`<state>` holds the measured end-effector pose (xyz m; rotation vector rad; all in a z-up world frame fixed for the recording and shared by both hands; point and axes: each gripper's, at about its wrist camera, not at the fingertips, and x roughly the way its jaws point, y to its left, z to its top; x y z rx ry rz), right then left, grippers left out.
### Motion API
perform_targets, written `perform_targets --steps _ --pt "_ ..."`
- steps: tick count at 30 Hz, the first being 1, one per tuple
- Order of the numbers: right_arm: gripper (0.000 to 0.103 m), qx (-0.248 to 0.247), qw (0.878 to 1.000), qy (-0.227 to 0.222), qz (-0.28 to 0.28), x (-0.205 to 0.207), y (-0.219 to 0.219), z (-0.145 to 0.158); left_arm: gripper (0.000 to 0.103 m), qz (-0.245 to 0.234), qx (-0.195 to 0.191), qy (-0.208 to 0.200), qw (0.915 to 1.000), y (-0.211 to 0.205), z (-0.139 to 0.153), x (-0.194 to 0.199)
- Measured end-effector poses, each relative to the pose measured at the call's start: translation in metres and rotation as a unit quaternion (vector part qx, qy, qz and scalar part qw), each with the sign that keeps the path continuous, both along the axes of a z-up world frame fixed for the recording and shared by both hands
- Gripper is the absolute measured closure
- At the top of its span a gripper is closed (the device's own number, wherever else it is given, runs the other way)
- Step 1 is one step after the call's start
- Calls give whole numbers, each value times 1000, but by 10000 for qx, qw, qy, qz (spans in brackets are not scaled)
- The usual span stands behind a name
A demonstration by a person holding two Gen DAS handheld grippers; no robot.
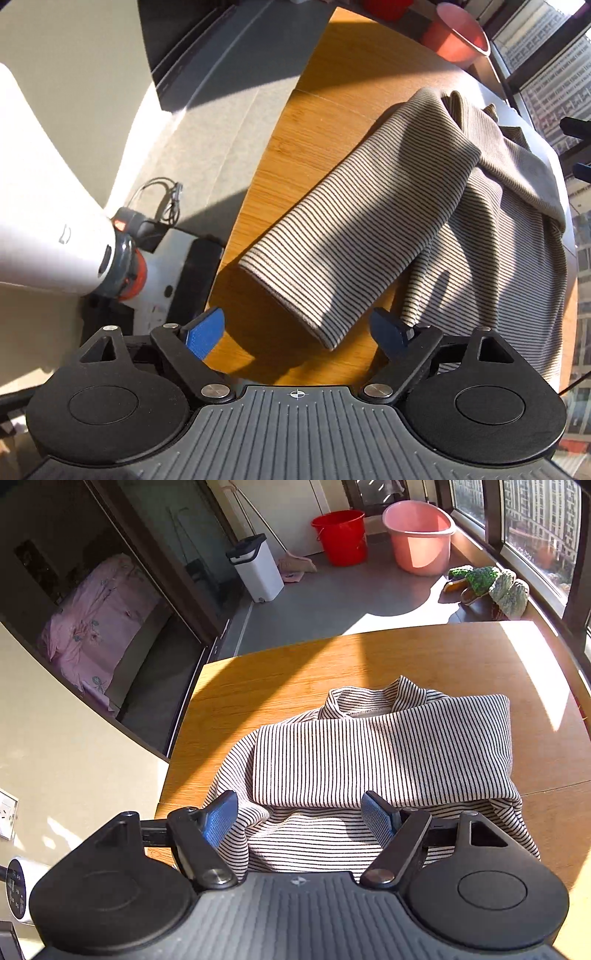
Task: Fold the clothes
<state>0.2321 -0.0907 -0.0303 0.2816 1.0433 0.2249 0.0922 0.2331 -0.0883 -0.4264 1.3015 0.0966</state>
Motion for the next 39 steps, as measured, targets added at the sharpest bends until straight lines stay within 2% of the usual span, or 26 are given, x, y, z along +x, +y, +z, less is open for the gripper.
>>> perform_targets --steps 1,3,6,8,9,10,11,13,15,18,20,22,25,27,28,30,31,32,33,35,37,38,39 --pt "28 22 9999 85 56 -7 -1 -7 38 165 -130 -14 9998 2 -1 -2" --pt "28 68 9995 252 169 -20 -3 -20 38 384 -247 -79 9989 0 -3 0" --pt "28 155 9986 374 353 -37 -4 -29 40 551 -164 -142 9982 -7 -7 9" --pt "28 133 9972 338 651 -53 1 -29 56 566 -14 -72 9984 -16 -13 20" --pt "28 -9 9957 248 889 -62 4 -29 78 581 1 -56 9983 -19 -15 24" --pt "28 -159 9934 153 1129 -71 7 -28 90 597 16 -40 9982 -22 -16 28" --pt "28 -340 9882 -19 1491 -82 15 -27 98 589 -33 -124 9982 -24 -13 30" --pt "28 -703 9719 -371 2217 -104 30 -25 98 487 81 -416 9979 -31 1 32" --pt "28 -812 9536 -772 2794 -124 48 -26 98 419 168 -625 9970 -37 16 35" --pt "28 -872 9221 -1349 3521 -150 76 -27 98 588 -86 -744 9955 -38 35 38" --pt "28 -926 9031 -1862 3757 -162 94 -23 98 622 -305 -884 9937 -40 52 40" --pt "27 -1102 8789 -2408 3968 -172 111 -22 98 626 -511 -1040 9913 -44 70 42" --pt "26 -1464 8463 -2901 4222 -175 131 -27 98 552 -750 -1310 9870 -54 93 45" --pt "29 -1666 8357 -3175 4160 -167 137 -27 98 517 -878 -1453 9841 -63 103 49" --pt "34 -1597 8373 -3262 4087 -161 136 -24 98 503 -931 -1523 9827 -67 107 51" --pt "67 -1353 8626 -3164 3707 -139 115 -13 98 475 -1035 -1663 9795 -75 115 56" --pt "75 -1228 8747 -3108 3511 -128 104 -8 98 445 -1013 -1767 9780 -77 120 59" --pt "92 -1103 8861 -3050 3311 -117 93 -2 97 383 -973 -1855 9771 -79 123 61" --pt "96 -977 8969 -2989 3110 -106 82 3 94 282 -957 -1978 9752 -82 128 65" --pt "96 -722 9165 -2862 2700 -84 61 14 89 161 -943 -2228 9702 -86 139 72" --pt "96 -465 9335 -2727 2282 -62 39 25 75 197 -822 -2439 9661 -86 148 76" --pt "96 -336 9410 -2656 2071 -51 29 30 62 257 -705 -2491 9656 -85 151 77" --pt "96 -207 9478 -2584 1858 -40 18 35 57 322 -582 -2537 9650 -85 153 78"
